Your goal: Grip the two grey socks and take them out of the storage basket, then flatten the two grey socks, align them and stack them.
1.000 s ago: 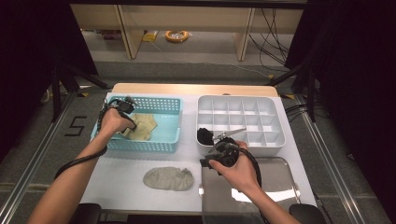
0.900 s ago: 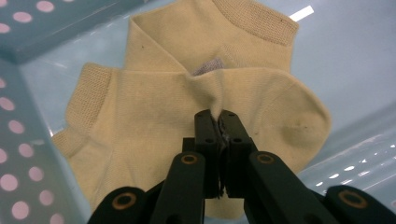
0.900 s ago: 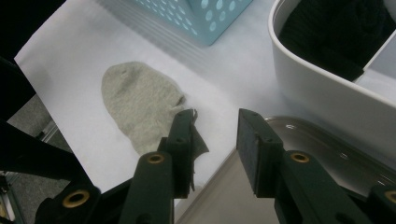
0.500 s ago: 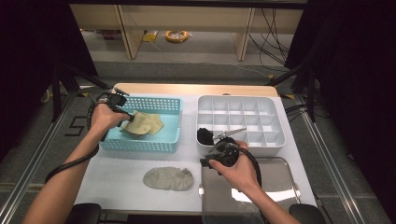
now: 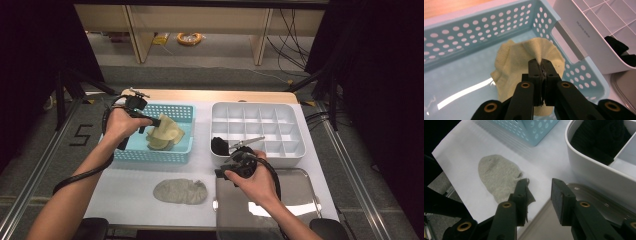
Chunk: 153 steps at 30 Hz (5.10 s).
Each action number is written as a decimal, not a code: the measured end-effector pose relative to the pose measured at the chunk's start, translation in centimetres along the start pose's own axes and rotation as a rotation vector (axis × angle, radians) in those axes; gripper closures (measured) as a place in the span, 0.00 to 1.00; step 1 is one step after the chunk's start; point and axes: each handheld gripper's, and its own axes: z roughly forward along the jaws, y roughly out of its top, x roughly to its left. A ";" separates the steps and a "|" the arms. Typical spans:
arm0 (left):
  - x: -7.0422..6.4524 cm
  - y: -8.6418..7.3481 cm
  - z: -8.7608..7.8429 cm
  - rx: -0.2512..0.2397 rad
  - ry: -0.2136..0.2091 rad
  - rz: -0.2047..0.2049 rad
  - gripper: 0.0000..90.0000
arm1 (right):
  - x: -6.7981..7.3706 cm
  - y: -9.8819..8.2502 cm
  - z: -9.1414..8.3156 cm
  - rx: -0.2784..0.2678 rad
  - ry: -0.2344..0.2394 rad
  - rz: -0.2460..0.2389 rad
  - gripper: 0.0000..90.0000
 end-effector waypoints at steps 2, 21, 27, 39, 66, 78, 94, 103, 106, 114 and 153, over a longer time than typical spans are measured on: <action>0.1 0.1 0.0 -0.010 0.054 0.007 0.97 | 0.0 0.0 -0.2 0.009 -0.002 0.012 0.75; 4.0 -2.0 1.0 0.068 0.317 0.028 0.66 | -0.1 -0.1 0.0 0.007 -0.010 0.008 0.74; 0.6 -0.9 1.4 0.047 0.164 0.094 0.65 | 0.0 -0.1 0.0 0.007 -0.002 0.003 0.74; -3.0 -0.4 7.0 0.200 0.098 0.195 0.70 | 0.1 -0.1 -0.1 0.016 0.003 0.033 0.74; -2.1 -1.6 10.0 0.380 0.186 0.215 0.86 | 0.0 0.0 -0.2 -0.001 0.005 0.007 0.73; -2.2 -0.9 6.6 0.226 0.164 0.156 0.97 | 0.0 0.0 -0.4 -0.003 -0.005 0.010 0.73; 0.0 -2.7 0.2 -0.112 0.116 0.070 0.96 | -0.1 0.1 -0.5 -0.003 -0.004 0.015 0.72; -0.2 -2.5 -2.0 -0.182 0.101 0.058 0.97 | -0.1 0.1 -0.4 -0.013 -0.007 0.020 0.72; -0.3 -2.7 -2.5 -0.224 0.080 0.039 0.97 | -0.2 0.1 -0.4 -0.021 -0.004 0.012 0.72; -0.7 -3.6 -4.6 -0.326 0.066 0.008 0.97 | -0.2 0.2 -0.5 -0.023 0.002 0.017 0.72; -0.5 -7.3 -8.4 -0.481 0.034 -0.027 0.98 | -1.0 -0.2 -1.2 -0.063 -0.002 0.039 0.72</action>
